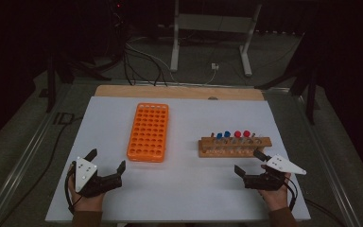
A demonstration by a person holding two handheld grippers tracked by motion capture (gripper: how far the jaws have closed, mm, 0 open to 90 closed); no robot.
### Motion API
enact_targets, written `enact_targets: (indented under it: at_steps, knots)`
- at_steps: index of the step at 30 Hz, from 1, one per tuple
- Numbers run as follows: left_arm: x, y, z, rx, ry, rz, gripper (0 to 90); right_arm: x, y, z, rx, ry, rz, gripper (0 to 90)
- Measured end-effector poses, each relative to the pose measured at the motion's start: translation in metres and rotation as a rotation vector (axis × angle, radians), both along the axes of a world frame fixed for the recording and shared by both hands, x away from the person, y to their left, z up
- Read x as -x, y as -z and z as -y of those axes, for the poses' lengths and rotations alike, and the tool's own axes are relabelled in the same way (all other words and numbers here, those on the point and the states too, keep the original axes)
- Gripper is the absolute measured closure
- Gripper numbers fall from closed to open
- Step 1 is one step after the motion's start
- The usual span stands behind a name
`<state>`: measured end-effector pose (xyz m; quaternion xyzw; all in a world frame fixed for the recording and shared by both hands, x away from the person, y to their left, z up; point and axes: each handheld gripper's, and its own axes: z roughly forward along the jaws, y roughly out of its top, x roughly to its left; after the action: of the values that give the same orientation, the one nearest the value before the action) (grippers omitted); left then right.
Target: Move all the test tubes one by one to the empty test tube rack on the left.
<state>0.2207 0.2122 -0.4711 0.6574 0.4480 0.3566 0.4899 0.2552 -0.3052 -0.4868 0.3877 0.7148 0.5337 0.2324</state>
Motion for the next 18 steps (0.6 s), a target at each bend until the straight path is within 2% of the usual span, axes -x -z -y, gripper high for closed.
enact_targets:
  at_steps: [1,2,6,11,15,18]
  knots:
    - [-0.001,0.001,-0.004,0.026,-0.009,-0.01,0.7,0.0,0.0,0.0,-0.001,0.0,-0.002,0.0]
    - [-0.001,0.001,-0.004,0.026,-0.009,-0.01,0.7,0.0,0.0,0.0,-0.001,0.0,-0.002,0.0]
    - [0.001,0.0,-0.011,0.078,-0.022,-0.003,0.7,0.0,0.0,-0.001,-0.004,0.005,0.001,0.0]
    - [-0.001,0.0,-0.014,0.095,-0.032,-0.02,0.7,0.0,-0.001,-0.002,-0.003,0.006,0.009,0.0]
    - [-0.001,0.001,-0.012,0.09,-0.035,-0.041,0.7,-0.001,-0.005,-0.002,0.004,0.004,0.017,0.0]
    - [-0.002,0.002,-0.012,0.083,-0.041,-0.053,0.7,-0.002,-0.019,-0.001,0.004,0.011,0.038,0.0]
